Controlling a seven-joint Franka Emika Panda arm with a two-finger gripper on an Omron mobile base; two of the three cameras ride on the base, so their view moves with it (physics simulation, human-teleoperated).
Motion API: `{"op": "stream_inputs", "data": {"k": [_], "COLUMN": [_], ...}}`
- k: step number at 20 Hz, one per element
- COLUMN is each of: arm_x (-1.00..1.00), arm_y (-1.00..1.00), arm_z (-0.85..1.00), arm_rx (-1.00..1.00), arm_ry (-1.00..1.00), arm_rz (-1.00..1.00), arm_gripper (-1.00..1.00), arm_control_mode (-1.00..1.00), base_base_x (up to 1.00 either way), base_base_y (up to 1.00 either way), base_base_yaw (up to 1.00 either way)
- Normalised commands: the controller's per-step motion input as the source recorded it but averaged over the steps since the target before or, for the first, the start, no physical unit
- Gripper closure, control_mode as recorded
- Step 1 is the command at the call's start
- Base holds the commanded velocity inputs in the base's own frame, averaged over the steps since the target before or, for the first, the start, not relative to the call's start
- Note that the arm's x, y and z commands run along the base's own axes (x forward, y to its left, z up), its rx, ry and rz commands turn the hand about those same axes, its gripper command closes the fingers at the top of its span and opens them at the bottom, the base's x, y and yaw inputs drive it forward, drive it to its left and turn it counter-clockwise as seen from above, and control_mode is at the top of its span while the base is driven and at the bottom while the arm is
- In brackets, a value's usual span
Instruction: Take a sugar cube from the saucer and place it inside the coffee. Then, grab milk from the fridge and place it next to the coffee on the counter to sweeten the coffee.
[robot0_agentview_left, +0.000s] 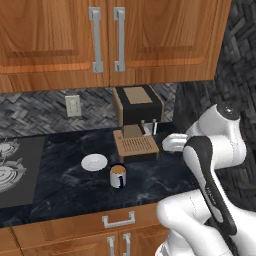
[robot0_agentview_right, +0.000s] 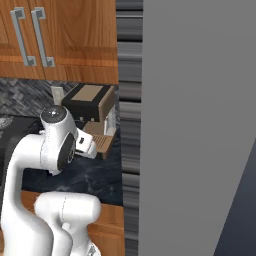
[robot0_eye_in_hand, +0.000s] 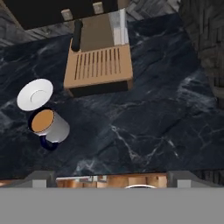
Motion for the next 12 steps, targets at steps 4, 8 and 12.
{"op": "stream_inputs", "data": {"k": [4, 8, 12], "arm_x": [-0.21, -0.21, 0.0], "arm_y": [0.0, 0.0, 0.0], "arm_z": [0.0, 0.0, 0.0], "arm_rx": [0.0, -0.01, 0.0], "arm_ry": [-0.09, -0.09, 0.0], "arm_rz": [0.0, 0.0, 0.0], "arm_gripper": [-1.0, -1.0, -1.0], "arm_control_mode": [-1.0, 1.0, 1.0], "base_base_x": [0.0, -0.32, -0.84], "base_base_y": [0.0, 0.0, 0.02], "base_base_yaw": [0.0, 0.06, 0.44]}}
